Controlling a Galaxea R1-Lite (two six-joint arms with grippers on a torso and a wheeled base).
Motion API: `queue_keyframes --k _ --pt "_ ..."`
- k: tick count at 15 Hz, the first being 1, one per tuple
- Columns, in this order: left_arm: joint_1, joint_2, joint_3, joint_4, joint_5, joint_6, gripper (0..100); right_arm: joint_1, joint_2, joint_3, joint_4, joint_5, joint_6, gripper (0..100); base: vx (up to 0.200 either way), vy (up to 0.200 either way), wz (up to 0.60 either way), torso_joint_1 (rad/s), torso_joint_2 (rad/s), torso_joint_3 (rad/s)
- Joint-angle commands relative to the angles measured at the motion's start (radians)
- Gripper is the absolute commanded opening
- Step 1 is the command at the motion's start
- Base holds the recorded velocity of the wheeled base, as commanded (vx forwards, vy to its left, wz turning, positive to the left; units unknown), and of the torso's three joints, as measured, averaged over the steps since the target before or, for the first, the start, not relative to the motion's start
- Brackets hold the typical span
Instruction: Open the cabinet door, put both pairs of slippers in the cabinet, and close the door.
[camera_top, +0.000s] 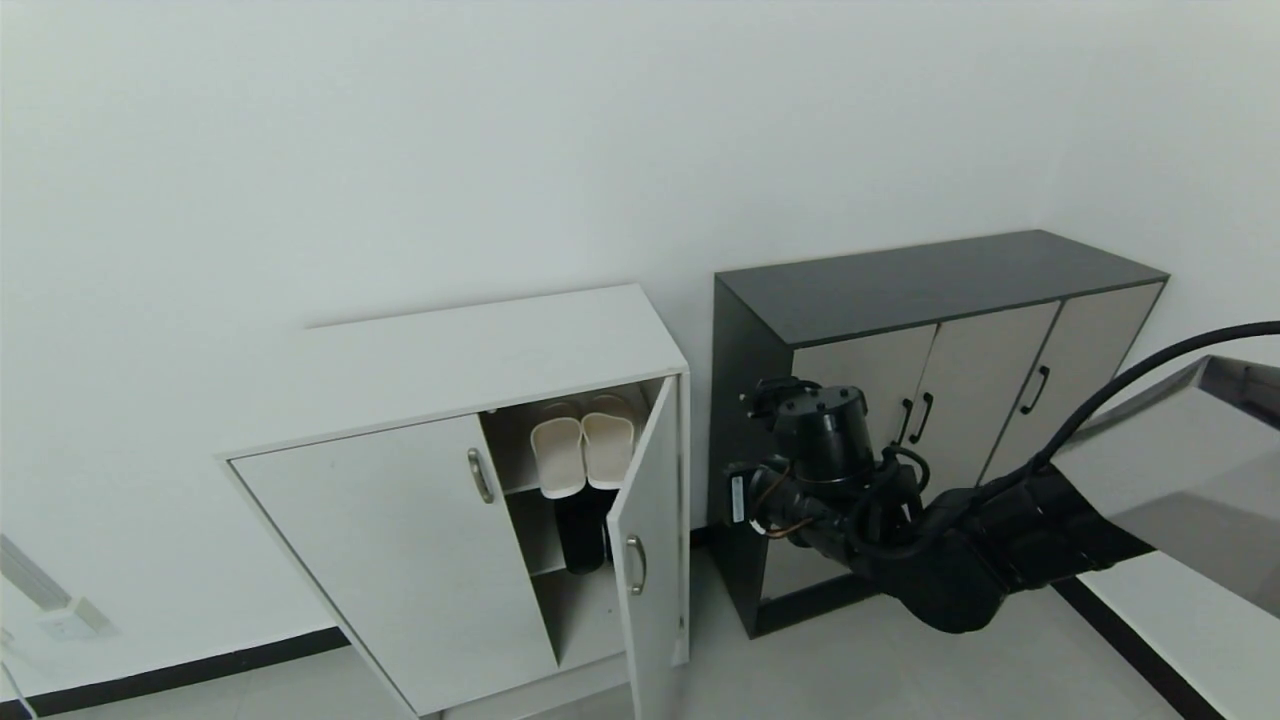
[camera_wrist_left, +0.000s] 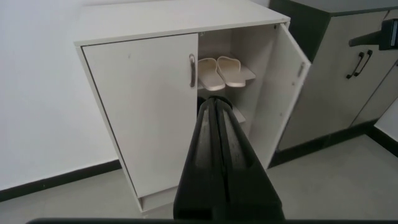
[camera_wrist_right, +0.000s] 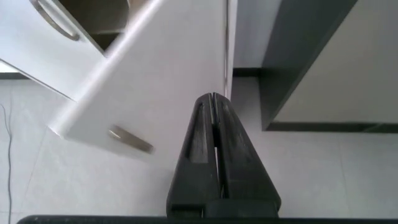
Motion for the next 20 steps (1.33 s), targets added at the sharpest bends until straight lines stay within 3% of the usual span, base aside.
queue_keyframes --k 1,4,11,16,20 --pt "0.000 0.001 0.000 0.000 0.000 -0.001 0 0.006 -0.027 0.016 -0.002 0.002 -0.002 0 0.000 0.000 0.00 0.000 0.00 0.000" --pt "0.000 0.001 0.000 0.000 0.000 -0.001 0 0.025 -0.030 0.024 -0.015 0.002 -0.011 0 0.000 0.000 0.00 0.000 0.00 0.000" --pt "0.000 0.001 0.000 0.000 0.000 -0.001 0 0.046 -0.041 0.093 -0.068 0.054 -0.023 0 0.000 0.000 0.60 0.001 0.00 0.000" --pt "0.000 0.001 0.000 0.000 0.002 -0.001 0 0.045 -0.042 0.176 -0.173 0.075 -0.052 0 0.000 0.000 0.00 0.000 0.00 0.000" --pt "0.000 0.001 0.000 0.000 0.002 -0.001 0 0.036 -0.064 0.301 -0.294 0.170 -0.075 0 0.000 0.000 0.00 0.000 0.00 0.000"
